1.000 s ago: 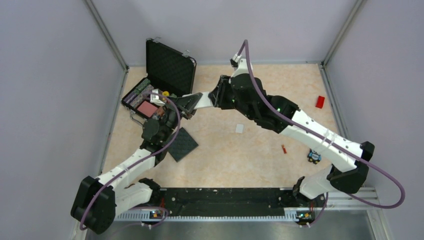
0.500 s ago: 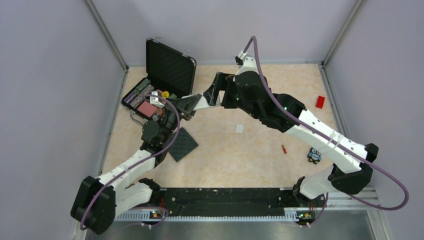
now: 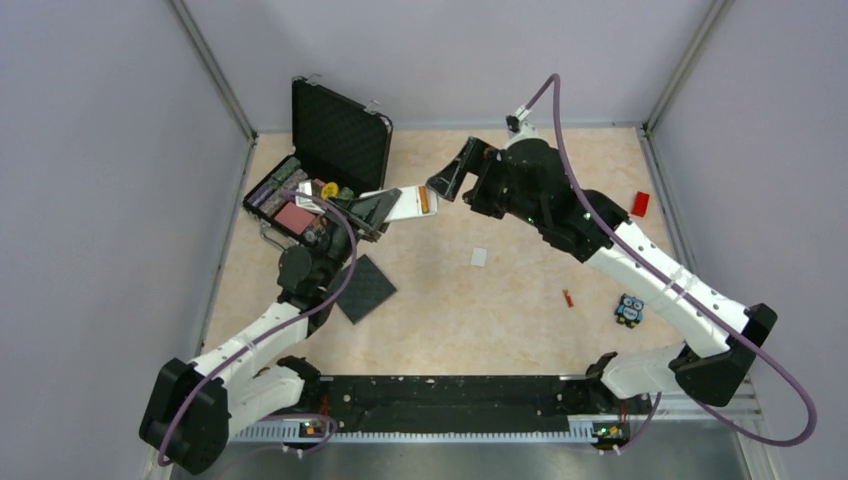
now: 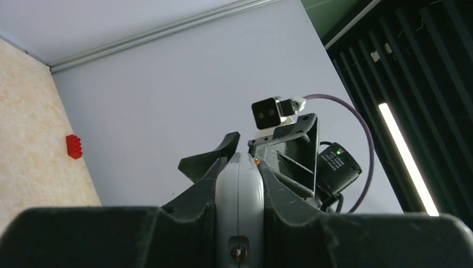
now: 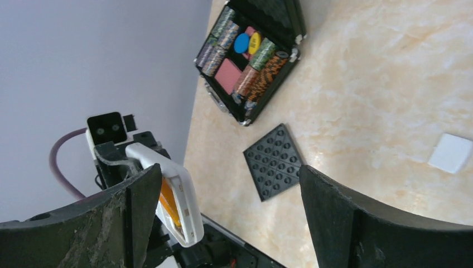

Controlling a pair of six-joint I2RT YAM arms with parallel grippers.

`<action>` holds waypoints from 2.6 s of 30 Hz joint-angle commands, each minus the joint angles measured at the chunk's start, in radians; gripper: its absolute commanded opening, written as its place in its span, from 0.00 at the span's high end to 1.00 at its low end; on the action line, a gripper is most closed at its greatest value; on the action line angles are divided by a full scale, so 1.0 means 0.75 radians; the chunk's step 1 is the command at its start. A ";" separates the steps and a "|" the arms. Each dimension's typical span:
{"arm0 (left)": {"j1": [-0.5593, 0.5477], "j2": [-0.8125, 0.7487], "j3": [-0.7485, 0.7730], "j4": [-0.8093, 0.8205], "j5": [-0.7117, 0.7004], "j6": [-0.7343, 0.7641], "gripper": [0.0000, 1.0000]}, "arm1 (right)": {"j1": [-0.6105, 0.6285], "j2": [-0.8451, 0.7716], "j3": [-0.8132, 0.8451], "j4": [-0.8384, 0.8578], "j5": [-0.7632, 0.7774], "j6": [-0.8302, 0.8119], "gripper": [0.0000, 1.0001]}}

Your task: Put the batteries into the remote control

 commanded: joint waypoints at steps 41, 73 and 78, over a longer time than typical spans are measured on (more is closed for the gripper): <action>0.003 -0.015 0.056 0.161 0.098 0.077 1.00 | -0.108 -0.057 -0.269 0.439 -0.432 0.305 0.55; 0.002 0.098 0.137 0.325 -0.002 -0.164 1.00 | -0.105 -0.001 -0.315 0.514 -0.526 0.212 0.67; 0.002 0.104 0.148 0.313 0.004 -0.162 1.00 | -0.105 0.019 -0.311 0.488 -0.531 0.195 0.67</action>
